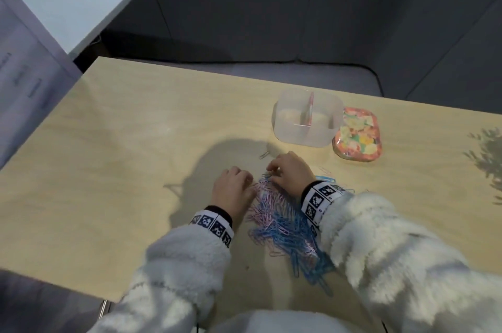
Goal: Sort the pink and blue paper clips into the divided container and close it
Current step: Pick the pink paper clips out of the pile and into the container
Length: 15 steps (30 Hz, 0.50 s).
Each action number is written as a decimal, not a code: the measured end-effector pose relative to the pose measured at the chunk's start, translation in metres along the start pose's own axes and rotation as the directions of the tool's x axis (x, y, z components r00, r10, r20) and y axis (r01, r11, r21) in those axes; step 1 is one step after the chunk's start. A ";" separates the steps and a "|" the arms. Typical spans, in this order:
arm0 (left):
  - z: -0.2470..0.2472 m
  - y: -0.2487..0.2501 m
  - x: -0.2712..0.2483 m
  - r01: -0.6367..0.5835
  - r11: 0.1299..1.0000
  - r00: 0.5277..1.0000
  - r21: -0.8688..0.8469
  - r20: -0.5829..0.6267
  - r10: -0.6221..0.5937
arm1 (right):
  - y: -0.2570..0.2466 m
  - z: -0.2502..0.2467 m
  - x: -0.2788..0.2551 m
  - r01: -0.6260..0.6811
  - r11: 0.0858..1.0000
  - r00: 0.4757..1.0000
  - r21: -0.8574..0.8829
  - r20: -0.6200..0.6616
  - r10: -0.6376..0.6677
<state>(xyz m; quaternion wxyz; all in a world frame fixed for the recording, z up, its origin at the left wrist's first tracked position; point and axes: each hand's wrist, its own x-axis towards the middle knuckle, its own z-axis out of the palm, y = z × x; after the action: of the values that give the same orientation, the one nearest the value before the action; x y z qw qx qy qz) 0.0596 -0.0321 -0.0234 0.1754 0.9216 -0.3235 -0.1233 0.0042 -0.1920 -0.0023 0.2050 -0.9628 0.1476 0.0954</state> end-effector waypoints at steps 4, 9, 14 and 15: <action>0.006 0.006 0.004 -0.046 0.999 0.999 0.012 -0.011 0.046 | 0.000 0.010 0.002 -0.010 0.998 1.000 0.056 -0.006 0.010; 0.003 0.002 0.011 -0.047 0.998 0.999 -0.042 -0.004 0.047 | 0.019 -0.001 -0.005 -0.176 0.961 0.975 0.212 -0.095 0.200; -0.013 -0.020 -0.002 0.066 0.994 0.996 -0.087 -0.051 -0.071 | 0.035 -0.012 -0.005 -0.157 0.975 0.972 0.157 -0.152 0.180; -0.016 -0.025 -0.005 0.109 0.990 0.993 -0.089 -0.030 -0.112 | 0.032 -0.015 -0.001 -0.122 0.980 0.979 0.157 -0.144 0.145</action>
<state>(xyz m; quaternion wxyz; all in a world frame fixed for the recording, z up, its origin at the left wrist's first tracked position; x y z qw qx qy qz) 0.0746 -0.0068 -0.0184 0.2140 0.9315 -0.2632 -0.1309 -0.0056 -0.2254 -0.0004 0.2567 -0.9374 0.2342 0.0228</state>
